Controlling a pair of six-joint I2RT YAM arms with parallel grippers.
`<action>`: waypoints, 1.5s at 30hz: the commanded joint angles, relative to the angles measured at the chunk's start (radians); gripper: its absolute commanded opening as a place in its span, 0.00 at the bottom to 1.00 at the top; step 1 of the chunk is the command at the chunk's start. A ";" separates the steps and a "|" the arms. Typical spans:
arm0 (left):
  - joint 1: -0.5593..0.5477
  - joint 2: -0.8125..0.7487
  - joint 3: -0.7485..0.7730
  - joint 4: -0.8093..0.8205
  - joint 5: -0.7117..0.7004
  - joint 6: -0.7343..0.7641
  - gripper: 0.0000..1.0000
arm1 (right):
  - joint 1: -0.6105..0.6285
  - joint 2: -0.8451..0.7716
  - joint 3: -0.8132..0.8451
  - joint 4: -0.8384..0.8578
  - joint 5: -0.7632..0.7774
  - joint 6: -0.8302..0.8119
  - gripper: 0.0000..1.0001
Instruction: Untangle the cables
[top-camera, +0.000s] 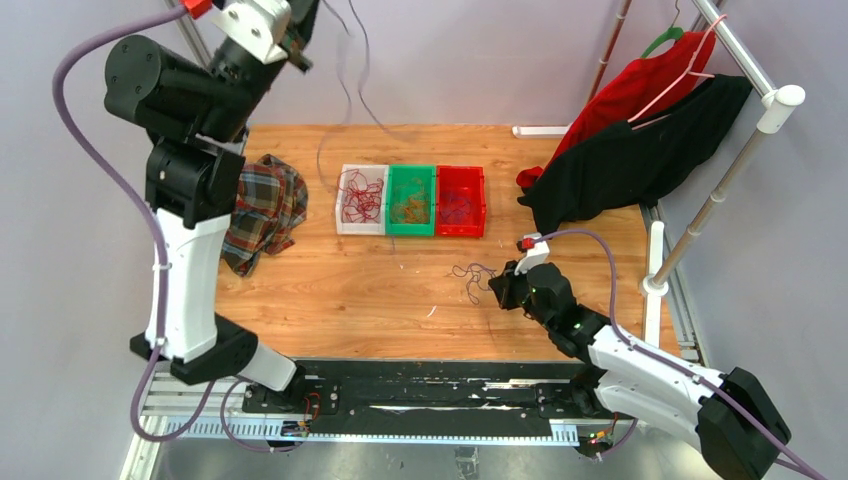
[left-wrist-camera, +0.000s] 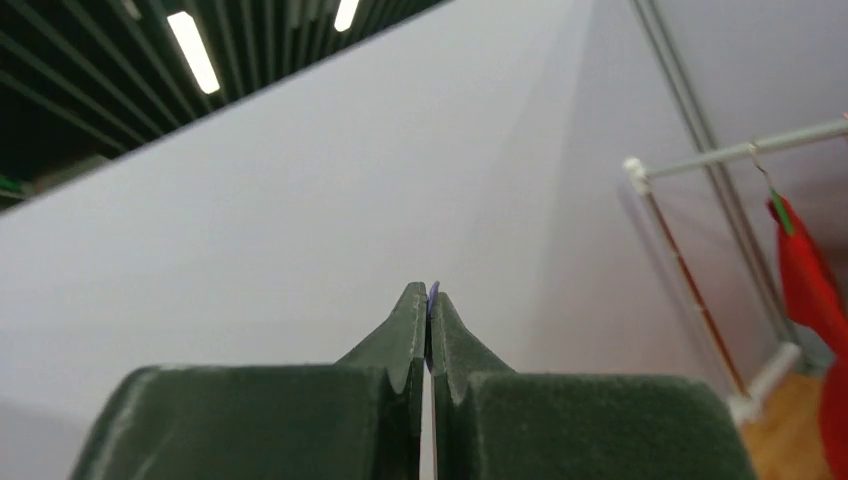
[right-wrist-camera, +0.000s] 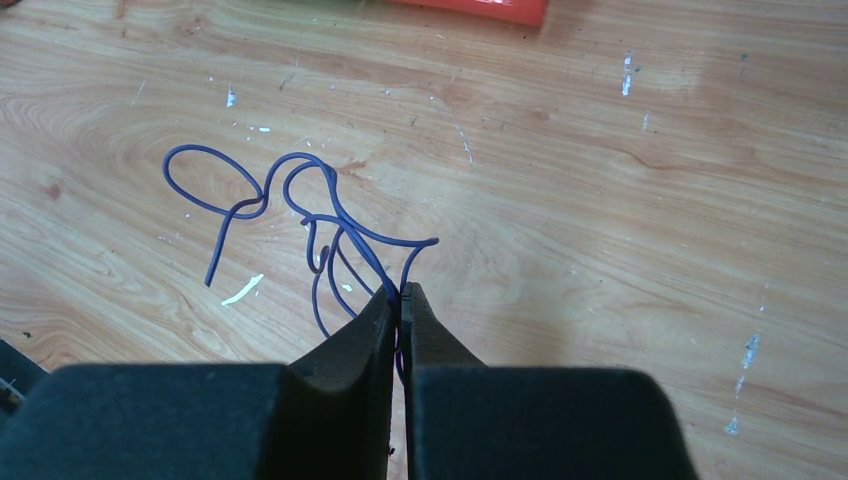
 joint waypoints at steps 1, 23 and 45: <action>0.001 0.079 0.210 0.373 -0.091 0.066 0.01 | -0.015 -0.019 0.033 -0.040 0.022 0.011 0.02; -0.157 -0.100 -0.247 0.223 0.204 0.125 0.00 | -0.012 -0.067 0.098 -0.188 -0.033 -0.008 0.68; -0.329 0.118 -0.210 0.313 0.140 0.205 0.00 | -0.339 0.692 0.668 0.037 -0.018 -0.035 0.63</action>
